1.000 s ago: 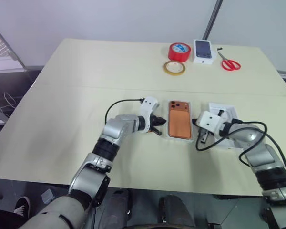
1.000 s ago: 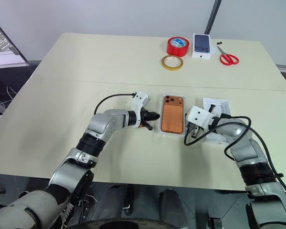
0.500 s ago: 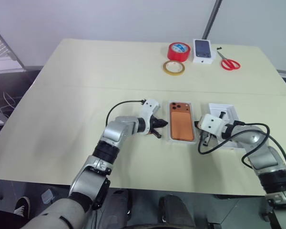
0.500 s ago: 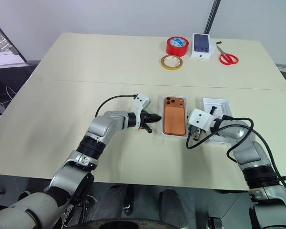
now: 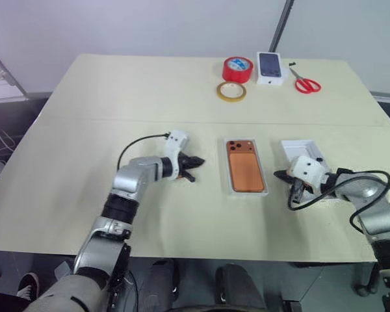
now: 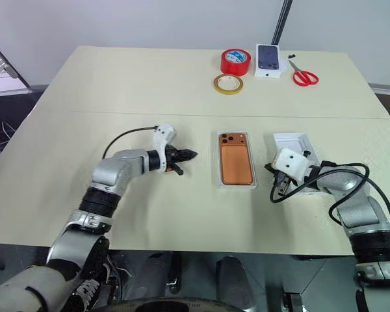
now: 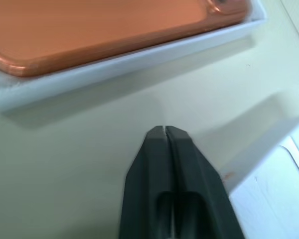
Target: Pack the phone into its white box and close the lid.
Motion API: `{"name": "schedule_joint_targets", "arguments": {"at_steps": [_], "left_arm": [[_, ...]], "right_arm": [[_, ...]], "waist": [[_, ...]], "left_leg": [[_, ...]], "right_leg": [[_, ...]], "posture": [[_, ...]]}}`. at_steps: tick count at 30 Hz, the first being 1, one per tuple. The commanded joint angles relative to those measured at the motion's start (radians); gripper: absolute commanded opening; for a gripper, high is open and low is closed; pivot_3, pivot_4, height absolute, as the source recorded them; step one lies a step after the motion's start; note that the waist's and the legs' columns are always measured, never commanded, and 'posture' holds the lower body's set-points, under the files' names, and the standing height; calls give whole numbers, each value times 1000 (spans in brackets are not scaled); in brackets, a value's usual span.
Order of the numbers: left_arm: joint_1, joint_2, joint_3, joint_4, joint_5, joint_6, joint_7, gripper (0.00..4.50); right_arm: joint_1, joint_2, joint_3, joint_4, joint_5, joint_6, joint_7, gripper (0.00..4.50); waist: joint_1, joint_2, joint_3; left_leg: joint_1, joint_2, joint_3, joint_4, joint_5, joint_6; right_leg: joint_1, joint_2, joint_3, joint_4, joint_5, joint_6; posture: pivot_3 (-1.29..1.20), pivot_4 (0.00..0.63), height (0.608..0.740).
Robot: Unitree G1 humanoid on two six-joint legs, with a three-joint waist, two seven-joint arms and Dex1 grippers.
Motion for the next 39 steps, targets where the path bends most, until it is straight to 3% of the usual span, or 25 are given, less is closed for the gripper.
{"name": "schedule_joint_targets", "arguments": {"at_steps": [1,4,6,11,19,23,29,39], "left_arm": [[26,56,6,-144,-32,-99,-97,1901],[83,142,8,-206,-7,-271,-181,3478],[122,190,23,-231,-26,-345,-241,4453],[194,279,55,-225,-53,-497,-375,4453],[237,300,86,-162,-59,-677,-434,4453],[228,302,71,-151,-64,-698,-469,4453],[212,281,58,-151,-67,-695,-476,4453],[280,259,45,-252,-76,-645,-426,4453]], "right_arm": [[-17,-1,-82,-85,78,64,-20,1926],[16,8,-140,-126,122,146,-59,3613],[48,21,-170,-177,147,210,-93,4494],[105,51,-238,-275,187,410,-209,4494],[168,58,-235,-455,245,820,-329,4494],[64,37,-198,-502,297,1086,-362,4494],[-187,16,-128,-413,341,1424,-399,4494],[-421,19,28,-180,395,1476,-496,4494]], "waist": [[3,0,0],[4,0,0],[5,1,0],[4,1,0],[1,2,0],[-7,3,0],[-19,3,0],[-25,4,0]], "left_leg": [[0,0,0,0,0,-1],[1,0,0,-1,0,-1],[1,0,0,-1,0,0],[0,0,0,-2,-2,2],[0,0,0,-3,-2,3],[-1,0,0,-4,-2,3],[-2,0,0,-4,-2,3],[-4,0,1,-4,-2,4]], "right_leg": [[0,0,0,0,0,0],[1,0,0,0,0,0],[0,-1,0,-1,0,0],[-1,-2,1,-1,0,-1],[-2,-3,2,-2,-1,-3],[-4,-3,2,-2,-1,-4],[-5,-3,1,-2,0,-2],[-7,-3,2,-2,1,-2]], "posture": [[0,150,728],[0,150,728],[0,150,728],[0,150,728],[0,150,728],[0,150,728],[0,150,728],[0,150,728]]}}
